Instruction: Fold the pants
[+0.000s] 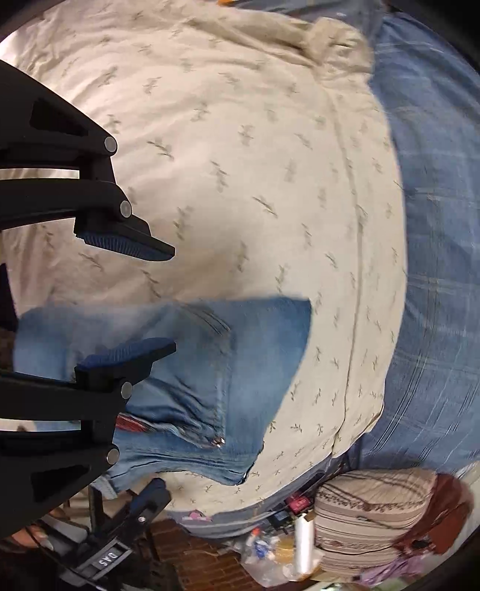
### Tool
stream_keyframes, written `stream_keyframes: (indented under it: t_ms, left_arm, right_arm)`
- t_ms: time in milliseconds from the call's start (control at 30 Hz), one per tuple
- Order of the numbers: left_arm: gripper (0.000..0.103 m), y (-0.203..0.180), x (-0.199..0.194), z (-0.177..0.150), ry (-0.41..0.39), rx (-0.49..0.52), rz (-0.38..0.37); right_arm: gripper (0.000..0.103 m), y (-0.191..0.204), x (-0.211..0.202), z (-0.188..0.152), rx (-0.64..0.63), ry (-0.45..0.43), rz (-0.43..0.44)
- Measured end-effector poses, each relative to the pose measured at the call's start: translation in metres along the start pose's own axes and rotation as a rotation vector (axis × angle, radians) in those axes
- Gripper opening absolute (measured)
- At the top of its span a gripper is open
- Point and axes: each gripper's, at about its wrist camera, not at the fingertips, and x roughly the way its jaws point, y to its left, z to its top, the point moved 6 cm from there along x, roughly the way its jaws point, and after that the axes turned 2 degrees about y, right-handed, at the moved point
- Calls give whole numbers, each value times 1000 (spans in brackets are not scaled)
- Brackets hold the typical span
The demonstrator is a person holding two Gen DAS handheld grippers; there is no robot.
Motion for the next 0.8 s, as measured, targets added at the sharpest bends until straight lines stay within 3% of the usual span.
stream_keyframes:
  t_ms: [67, 133, 200, 233, 300, 400, 500, 567, 733, 800]
  left_arm:
    - [48, 10, 5, -12, 58, -43, -61]
    - [50, 12, 16, -27, 123, -62, -109]
    - [50, 12, 19, -34, 110, -63, -94]
    - [49, 12, 16, -34, 105, -59, -87]
    - [41, 6, 6, -37, 121, -54, -117]
    - [45, 0, 2, -42, 108, -11, -110]
    - [55, -4, 18, -50, 100, 31, -36]
    - [59, -4, 19, -54, 81, 42, -17]
    - [59, -12, 14, -58, 51, 74, 21]
    - [59, -12, 13, -59, 47, 74, 22]
  right_arm:
    - [66, 3, -3, -13, 16, 10, 71]
    - [67, 9, 5, -26, 9, 47, 121]
    - [52, 16, 19, -37, -58, 91, 55]
    - [31, 21, 21, -39, -101, 90, 13]
    - [28, 40, 9, -40, -190, 36, -21]
    - [20, 59, -21, -42, -309, -71, -75]
    - [20, 41, -9, -53, -372, -37, -230]
    - [23, 22, 11, -61, -357, 17, -280]
    - [36, 13, 7, -54, -251, -24, -230]
    - [37, 8, 6, -52, -212, -18, -204]
